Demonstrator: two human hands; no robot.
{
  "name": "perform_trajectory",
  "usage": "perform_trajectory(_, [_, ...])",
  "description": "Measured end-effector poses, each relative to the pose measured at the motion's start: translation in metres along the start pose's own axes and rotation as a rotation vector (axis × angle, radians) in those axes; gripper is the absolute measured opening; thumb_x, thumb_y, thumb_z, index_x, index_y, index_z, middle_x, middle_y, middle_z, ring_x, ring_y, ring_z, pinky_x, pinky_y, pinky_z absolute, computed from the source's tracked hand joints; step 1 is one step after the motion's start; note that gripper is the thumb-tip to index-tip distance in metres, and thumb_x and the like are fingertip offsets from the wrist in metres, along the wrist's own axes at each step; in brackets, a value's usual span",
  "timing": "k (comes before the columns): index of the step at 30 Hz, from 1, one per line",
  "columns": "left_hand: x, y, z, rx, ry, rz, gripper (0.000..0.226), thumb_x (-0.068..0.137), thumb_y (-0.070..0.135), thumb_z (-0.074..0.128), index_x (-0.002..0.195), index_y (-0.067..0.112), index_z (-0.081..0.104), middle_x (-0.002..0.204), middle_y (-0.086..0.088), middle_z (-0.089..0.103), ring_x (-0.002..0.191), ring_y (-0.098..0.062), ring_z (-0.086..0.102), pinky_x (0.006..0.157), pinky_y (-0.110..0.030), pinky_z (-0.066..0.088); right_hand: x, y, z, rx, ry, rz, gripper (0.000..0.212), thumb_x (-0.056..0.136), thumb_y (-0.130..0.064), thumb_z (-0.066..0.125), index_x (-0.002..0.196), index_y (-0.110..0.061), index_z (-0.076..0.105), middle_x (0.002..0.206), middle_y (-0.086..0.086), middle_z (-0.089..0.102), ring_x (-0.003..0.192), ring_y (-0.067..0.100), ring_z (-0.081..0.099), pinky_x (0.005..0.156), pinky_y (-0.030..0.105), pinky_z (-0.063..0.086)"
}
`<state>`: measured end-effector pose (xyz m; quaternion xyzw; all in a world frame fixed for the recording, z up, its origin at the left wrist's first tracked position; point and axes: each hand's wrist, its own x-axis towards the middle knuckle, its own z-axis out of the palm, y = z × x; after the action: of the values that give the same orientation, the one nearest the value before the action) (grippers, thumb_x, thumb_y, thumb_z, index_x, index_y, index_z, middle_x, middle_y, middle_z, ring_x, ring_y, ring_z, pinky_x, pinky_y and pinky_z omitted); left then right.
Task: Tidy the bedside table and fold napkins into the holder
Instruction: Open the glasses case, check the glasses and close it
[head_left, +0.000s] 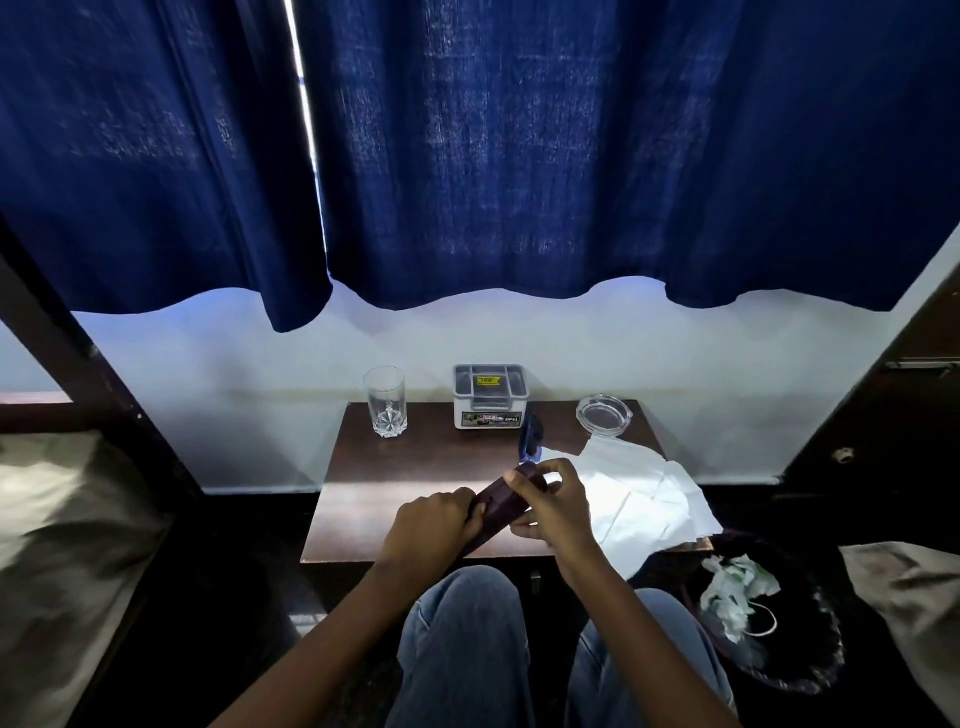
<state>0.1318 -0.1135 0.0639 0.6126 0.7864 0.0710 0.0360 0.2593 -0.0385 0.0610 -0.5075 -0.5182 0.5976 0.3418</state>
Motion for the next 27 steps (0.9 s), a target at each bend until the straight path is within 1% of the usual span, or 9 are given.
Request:
perform_trajectory(3, [-0.0011,-0.0001,-0.0012,0.019,0.005,-0.011,0.036,0.097,0.039,0.030,0.112,0.016,0.054,0.107,-0.010,0.068,0.097,-0.032,0.063,0.076,-0.035,0.046,0.0003,0.0008,0.0032,0.049,0.016,-0.004,0.036,0.077,-0.021,0.073,0.103,-0.008,0.050,0.090,0.015,0.062,0.074,0.027,0.070,0.055,0.034,0.059])
perform_trajectory(8, [0.0009,-0.0006,-0.0053,-0.001,0.022,-0.010,0.035,0.097,0.038,0.032,0.112,0.016,0.054,0.105,-0.010,0.069,0.097,-0.033,0.063,0.076,-0.036,0.046,0.0005,-0.0012,0.0067,0.098,0.043,-0.020,0.032,0.077,-0.019,0.073,0.098,-0.009,0.051,0.088,0.017,0.061,0.073,0.029,0.069,0.050,0.033,0.057])
perform_trajectory(13, [0.0019,0.0015,-0.0061,-0.015,0.020,-0.011,0.034,0.097,0.038,0.032,0.112,0.016,0.054,0.105,-0.010,0.069,0.097,-0.033,0.063,0.076,-0.034,0.046,0.0009,-0.0009,0.0071,0.112,0.060,-0.016,0.031,0.077,-0.019,0.073,0.097,-0.010,0.052,0.094,0.023,0.063,0.078,0.033,0.069,0.051,0.034,0.057])
perform_trajectory(16, [0.0018,0.0031,-0.0063,-0.009,0.026,-0.012,0.034,0.097,0.037,0.031,0.112,0.016,0.053,0.105,-0.010,0.069,0.097,-0.032,0.063,0.076,-0.034,0.045,-0.0010,-0.0016,0.0066,0.128,0.064,-0.028,0.029,0.078,-0.018,0.073,0.096,-0.011,0.052,0.091,0.021,0.062,0.075,0.032,0.068,0.047,0.030,0.056])
perform_trajectory(18, [0.0018,0.0044,-0.0066,-0.012,0.030,-0.013,0.034,0.097,0.037,0.031,0.112,0.015,0.053,0.106,-0.009,0.069,0.097,-0.032,0.064,0.076,-0.033,0.046,-0.0018,-0.0025,0.0067,0.132,0.071,-0.036,0.028,0.078,-0.018,0.072,0.096,-0.012,0.052,0.092,0.020,0.062,0.077,0.034,0.068,0.046,0.029,0.056])
perform_trajectory(22, [0.0028,0.0074,-0.0072,-0.016,0.040,-0.040,0.035,0.097,0.036,0.031,0.112,0.014,0.054,0.106,-0.010,0.069,0.098,-0.033,0.064,0.076,-0.034,0.046,-0.0017,-0.0037,0.0089,0.153,0.097,-0.035,0.027,0.078,-0.016,0.072,0.097,-0.013,0.053,0.092,0.019,0.061,0.083,0.038,0.067,0.047,0.030,0.057])
perform_trajectory(27, [0.0054,0.0078,-0.0054,-0.007,0.043,-0.068,0.035,0.097,0.037,0.031,0.111,0.014,0.054,0.105,-0.010,0.069,0.098,-0.033,0.064,0.076,-0.035,0.046,-0.0003,-0.0029,0.0108,0.174,0.123,-0.026,0.031,0.077,-0.017,0.073,0.101,-0.011,0.056,0.098,0.024,0.063,0.086,0.040,0.067,0.047,0.031,0.057])
